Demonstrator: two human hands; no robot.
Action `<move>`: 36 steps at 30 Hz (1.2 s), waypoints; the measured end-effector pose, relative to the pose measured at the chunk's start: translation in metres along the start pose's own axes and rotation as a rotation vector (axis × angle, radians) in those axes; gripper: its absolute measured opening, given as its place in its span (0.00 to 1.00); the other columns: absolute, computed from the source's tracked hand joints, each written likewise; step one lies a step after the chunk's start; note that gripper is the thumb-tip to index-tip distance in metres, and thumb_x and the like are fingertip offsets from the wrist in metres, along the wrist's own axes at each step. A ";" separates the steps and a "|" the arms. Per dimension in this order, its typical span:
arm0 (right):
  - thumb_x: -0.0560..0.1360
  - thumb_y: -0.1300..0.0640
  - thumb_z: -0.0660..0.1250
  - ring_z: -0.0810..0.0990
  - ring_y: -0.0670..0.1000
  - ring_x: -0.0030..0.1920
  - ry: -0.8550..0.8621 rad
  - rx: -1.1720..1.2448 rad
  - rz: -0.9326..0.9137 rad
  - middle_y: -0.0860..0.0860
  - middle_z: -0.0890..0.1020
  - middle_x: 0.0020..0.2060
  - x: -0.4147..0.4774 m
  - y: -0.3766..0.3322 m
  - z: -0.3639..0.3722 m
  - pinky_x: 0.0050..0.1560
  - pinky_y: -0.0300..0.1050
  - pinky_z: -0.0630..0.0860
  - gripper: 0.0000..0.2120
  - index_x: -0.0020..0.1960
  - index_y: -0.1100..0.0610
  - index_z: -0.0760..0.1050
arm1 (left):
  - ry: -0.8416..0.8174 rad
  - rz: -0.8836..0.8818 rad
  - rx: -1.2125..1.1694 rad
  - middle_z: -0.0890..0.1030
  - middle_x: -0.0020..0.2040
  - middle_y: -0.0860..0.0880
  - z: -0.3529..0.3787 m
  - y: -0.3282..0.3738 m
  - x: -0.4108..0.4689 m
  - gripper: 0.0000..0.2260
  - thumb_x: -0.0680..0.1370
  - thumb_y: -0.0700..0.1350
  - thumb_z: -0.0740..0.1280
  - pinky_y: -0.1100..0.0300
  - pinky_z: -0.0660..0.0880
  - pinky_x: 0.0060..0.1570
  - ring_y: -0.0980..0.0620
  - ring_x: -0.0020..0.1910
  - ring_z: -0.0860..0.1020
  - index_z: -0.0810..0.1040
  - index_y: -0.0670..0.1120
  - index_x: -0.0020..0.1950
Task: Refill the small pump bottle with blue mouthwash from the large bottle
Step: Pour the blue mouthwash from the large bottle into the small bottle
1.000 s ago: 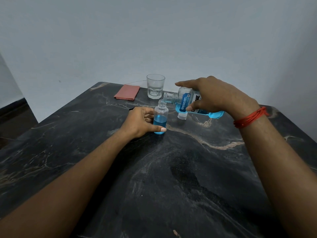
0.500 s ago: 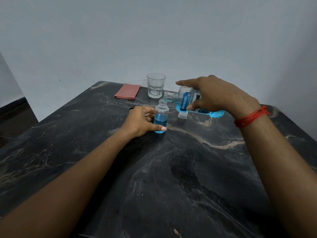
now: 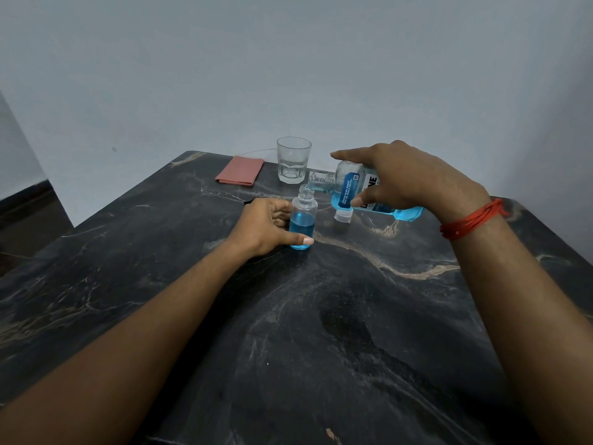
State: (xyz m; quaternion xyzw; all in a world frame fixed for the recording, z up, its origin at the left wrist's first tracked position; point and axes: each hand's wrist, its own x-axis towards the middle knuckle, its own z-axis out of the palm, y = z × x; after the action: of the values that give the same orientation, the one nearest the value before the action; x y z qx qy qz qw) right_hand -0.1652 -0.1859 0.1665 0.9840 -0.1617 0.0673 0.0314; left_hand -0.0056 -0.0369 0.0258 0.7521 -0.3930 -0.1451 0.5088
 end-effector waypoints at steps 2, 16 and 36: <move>0.72 0.47 0.76 0.79 0.54 0.62 -0.002 -0.001 -0.002 0.49 0.79 0.66 0.000 0.000 0.000 0.62 0.57 0.76 0.40 0.78 0.40 0.60 | -0.001 -0.001 0.005 0.86 0.57 0.50 0.000 0.001 0.000 0.28 0.61 0.45 0.84 0.61 0.81 0.55 0.58 0.52 0.84 0.82 0.47 0.59; 0.72 0.47 0.75 0.77 0.54 0.64 -0.002 -0.002 -0.007 0.49 0.78 0.68 -0.001 -0.002 -0.001 0.63 0.55 0.76 0.40 0.78 0.41 0.60 | -0.002 -0.002 -0.007 0.86 0.56 0.51 0.000 0.001 -0.001 0.29 0.60 0.44 0.84 0.66 0.81 0.52 0.60 0.51 0.84 0.81 0.47 0.60; 0.72 0.47 0.75 0.75 0.55 0.66 0.003 -0.013 -0.012 0.49 0.78 0.68 0.001 0.000 0.000 0.63 0.56 0.75 0.40 0.78 0.40 0.60 | -0.012 0.019 -0.012 0.85 0.56 0.53 0.000 0.000 0.000 0.28 0.61 0.44 0.84 0.69 0.80 0.48 0.63 0.49 0.83 0.81 0.49 0.59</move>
State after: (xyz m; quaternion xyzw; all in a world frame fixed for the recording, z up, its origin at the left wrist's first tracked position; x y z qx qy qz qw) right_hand -0.1641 -0.1858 0.1663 0.9846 -0.1564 0.0675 0.0386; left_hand -0.0053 -0.0367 0.0255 0.7444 -0.4023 -0.1470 0.5122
